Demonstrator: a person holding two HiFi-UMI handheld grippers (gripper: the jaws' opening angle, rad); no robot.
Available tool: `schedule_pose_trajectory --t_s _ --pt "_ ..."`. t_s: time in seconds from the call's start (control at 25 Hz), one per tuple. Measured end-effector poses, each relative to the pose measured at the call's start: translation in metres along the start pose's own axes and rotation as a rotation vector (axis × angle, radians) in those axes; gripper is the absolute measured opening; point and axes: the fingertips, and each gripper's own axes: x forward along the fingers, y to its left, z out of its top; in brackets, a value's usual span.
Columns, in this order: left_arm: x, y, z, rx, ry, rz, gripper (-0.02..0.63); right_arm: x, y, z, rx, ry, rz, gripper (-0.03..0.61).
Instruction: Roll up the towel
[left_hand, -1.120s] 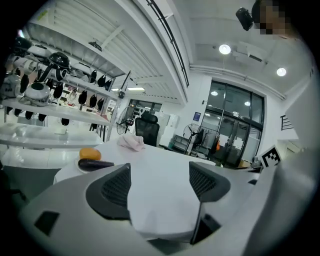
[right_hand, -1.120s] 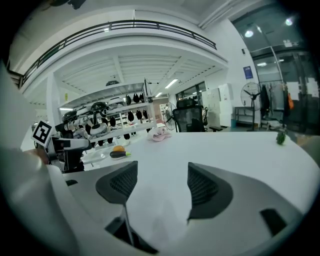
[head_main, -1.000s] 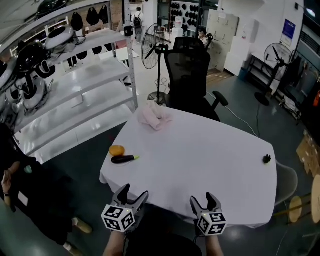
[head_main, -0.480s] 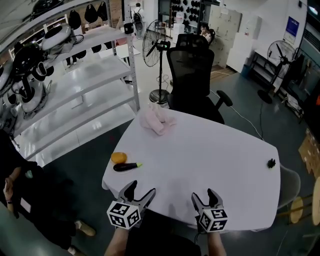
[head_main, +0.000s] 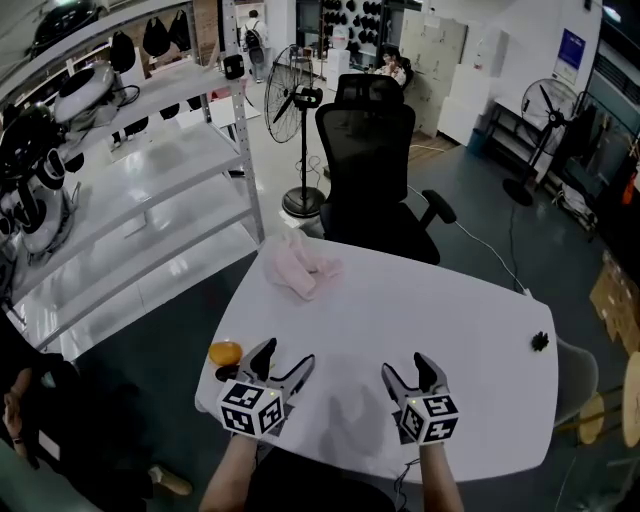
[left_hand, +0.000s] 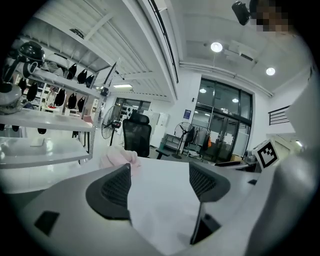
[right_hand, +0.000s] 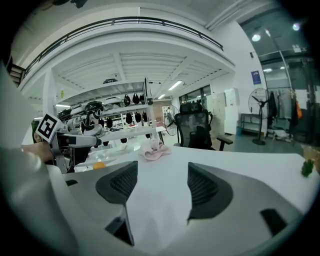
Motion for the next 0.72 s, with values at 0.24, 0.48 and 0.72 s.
schedule_pose_trajectory --t_s 0.24,0.48,0.72 --pt "0.053 0.039 0.020 -0.011 0.005 0.030 0.379 0.056 -0.007 0.026 -0.019 0.013 0.033 0.313" --pt "0.095 0.093 0.021 -0.068 0.026 0.104 0.379 0.115 -0.008 0.037 -0.044 0.056 0.098 0.313" --pt "0.132 0.136 0.010 -0.152 0.047 0.155 0.379 0.174 -0.004 0.042 0.043 0.078 0.157 0.311"
